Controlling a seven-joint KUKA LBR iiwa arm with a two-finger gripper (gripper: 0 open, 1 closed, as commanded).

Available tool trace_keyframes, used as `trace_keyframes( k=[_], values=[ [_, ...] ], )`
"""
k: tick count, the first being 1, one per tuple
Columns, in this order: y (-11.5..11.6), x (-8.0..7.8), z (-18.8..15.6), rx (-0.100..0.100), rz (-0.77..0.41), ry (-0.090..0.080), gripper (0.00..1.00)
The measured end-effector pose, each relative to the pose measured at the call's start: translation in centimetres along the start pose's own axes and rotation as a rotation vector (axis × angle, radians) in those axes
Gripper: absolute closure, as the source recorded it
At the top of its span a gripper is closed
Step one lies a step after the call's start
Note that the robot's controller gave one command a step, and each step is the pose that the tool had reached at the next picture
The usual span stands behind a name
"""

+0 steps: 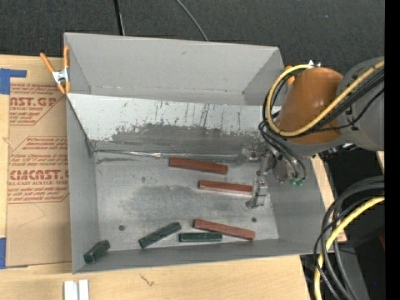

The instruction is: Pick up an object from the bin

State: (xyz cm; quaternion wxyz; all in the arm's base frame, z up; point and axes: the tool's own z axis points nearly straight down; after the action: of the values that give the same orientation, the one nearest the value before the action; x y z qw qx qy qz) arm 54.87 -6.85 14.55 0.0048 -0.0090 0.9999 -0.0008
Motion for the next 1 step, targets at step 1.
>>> trace_keyframes(
  k=[1],
  values=[
    [-0.57, -2.50, 7.39, 0.000, -0.032, 0.003, 1.00]
  ],
)
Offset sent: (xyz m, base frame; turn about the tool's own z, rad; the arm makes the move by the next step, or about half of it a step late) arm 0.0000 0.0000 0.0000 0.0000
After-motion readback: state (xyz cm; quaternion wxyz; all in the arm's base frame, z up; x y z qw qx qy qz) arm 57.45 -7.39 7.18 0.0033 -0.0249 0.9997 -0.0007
